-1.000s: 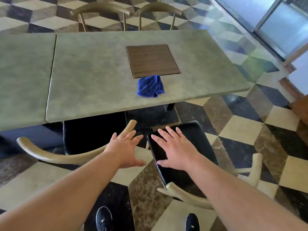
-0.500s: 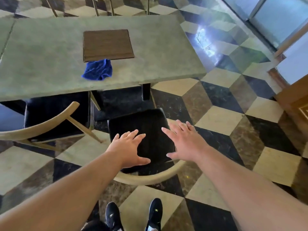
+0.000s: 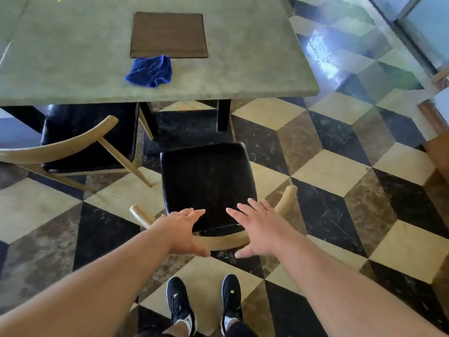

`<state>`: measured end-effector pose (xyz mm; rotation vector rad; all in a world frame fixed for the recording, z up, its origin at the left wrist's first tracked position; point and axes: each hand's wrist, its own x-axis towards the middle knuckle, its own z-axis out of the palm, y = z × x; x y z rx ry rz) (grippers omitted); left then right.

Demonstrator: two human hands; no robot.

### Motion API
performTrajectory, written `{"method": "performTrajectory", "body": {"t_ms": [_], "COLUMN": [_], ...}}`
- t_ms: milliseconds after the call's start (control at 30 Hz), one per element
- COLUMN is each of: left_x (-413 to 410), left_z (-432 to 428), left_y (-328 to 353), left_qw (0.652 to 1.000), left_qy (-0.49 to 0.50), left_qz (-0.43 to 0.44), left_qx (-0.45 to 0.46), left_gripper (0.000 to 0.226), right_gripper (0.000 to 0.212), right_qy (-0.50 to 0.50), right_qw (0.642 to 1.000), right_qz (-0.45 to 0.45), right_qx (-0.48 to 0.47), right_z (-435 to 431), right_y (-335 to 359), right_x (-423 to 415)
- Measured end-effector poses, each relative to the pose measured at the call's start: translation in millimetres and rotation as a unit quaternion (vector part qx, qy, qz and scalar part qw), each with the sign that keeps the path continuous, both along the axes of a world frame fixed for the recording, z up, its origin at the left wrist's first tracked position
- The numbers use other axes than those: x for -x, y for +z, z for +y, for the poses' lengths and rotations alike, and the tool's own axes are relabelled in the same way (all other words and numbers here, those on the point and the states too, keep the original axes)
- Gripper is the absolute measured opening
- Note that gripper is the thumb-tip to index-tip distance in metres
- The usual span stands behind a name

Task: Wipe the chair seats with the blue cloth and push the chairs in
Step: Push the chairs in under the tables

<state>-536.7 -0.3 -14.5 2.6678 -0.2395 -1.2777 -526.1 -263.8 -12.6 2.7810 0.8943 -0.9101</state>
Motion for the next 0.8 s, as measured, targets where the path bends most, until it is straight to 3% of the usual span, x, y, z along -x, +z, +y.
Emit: {"method": "performTrajectory", "body": {"t_ms": [67, 100, 167, 233, 500, 800], "left_x": [14.0, 19.7, 26.4, 26.5, 18.7, -30.8], "left_z": [-1.5, -2.5, -4.1, -2.5, 7.4, 26.5], "left_y": [-11.6, -17.8, -29.4, -37.7, -49.2, -8.1], "left_qw": [0.997, 0.992, 0.984, 0.981, 0.977, 0.963], "left_qy": [-0.060, -0.100, -0.136, -0.125, -0.140, -0.170], "left_qz": [0.011, -0.008, -0.075, -0.119, -0.123, -0.142], "left_qx": [-0.046, -0.071, -0.089, -0.090, -0.106, -0.152], "left_gripper": [0.120, 0.103, 0.059, 0.038, 0.025, 0.019], "right_gripper": [0.110, 0.103, 0.067, 0.037, 0.031, 0.029], "right_qy": [0.011, 0.009, 0.014, 0.030, 0.027, 0.028], "right_qw": [0.999, 0.998, 0.999, 0.999, 0.999, 0.999], "right_qz": [0.039, 0.047, 0.023, -0.018, -0.008, -0.024], "right_qx": [0.028, 0.037, 0.034, 0.020, 0.037, -0.034], "right_z": [1.4, 1.9, 2.2, 1.7, -9.7, 0.2], "right_y": [-14.9, -21.3, -31.9, -40.1, -47.3, -17.4], "right_x": [7.2, 9.6, 11.8, 8.6, -9.0, -50.2]}}
